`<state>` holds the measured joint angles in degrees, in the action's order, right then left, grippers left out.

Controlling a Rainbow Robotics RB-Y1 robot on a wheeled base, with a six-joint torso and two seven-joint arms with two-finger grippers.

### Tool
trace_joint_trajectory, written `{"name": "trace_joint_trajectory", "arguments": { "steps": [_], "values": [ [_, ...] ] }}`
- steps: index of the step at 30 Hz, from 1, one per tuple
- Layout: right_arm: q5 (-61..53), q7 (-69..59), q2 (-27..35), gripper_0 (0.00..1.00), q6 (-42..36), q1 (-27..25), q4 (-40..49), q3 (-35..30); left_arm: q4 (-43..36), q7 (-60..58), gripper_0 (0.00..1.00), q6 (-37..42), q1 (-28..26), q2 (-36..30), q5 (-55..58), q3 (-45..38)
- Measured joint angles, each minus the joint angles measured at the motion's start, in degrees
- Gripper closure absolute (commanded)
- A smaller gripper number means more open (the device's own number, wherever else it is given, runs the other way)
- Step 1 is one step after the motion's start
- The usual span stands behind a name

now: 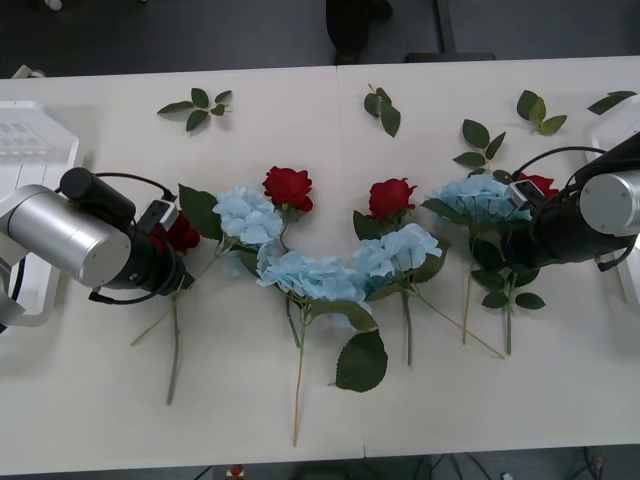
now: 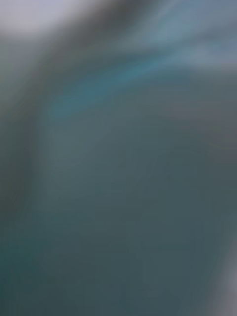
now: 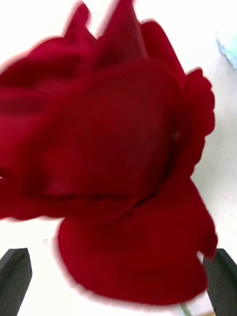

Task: Place the red flowers into the right box and the blue flowers into the left box. If a person shows an open palm, hand one flower to the person first, then continue sorting.

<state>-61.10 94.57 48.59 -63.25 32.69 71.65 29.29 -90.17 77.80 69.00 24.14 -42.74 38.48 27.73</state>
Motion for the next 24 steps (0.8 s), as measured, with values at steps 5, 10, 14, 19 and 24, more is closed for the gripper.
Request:
{"name": "trace_joint_trajectory", "arguments": {
  "steps": [5,10,14,19,24],
  "values": [
    [0.74,-0.08,-1.34,0.0,0.01,0.78,-1.93,0.0,2.07,0.0,0.0,0.0,1.34,1.36,-1.0,1.02],
    [1.77,-0.09,-1.79,0.46,0.03,1.16,-2.28,-0.01,2.45,0.0,0.0,0.0,1.94,1.55,-1.32,1.77],
    [2.48,-0.1,-1.79,0.91,0.11,1.25,-2.29,-0.01,2.49,0.0,0.0,0.0,1.95,1.55,-1.53,1.77],
    [2.94,-0.23,-1.79,1.0,0.19,1.4,-2.31,-0.02,2.7,0.0,0.36,0.0,1.97,1.58,-1.55,1.77],
    [3.03,-1.98,-1.79,1.0,0.2,1.69,-2.31,-0.02,2.83,-0.01,0.98,0.0,1.98,1.63,-1.56,1.77]
  ]
}}
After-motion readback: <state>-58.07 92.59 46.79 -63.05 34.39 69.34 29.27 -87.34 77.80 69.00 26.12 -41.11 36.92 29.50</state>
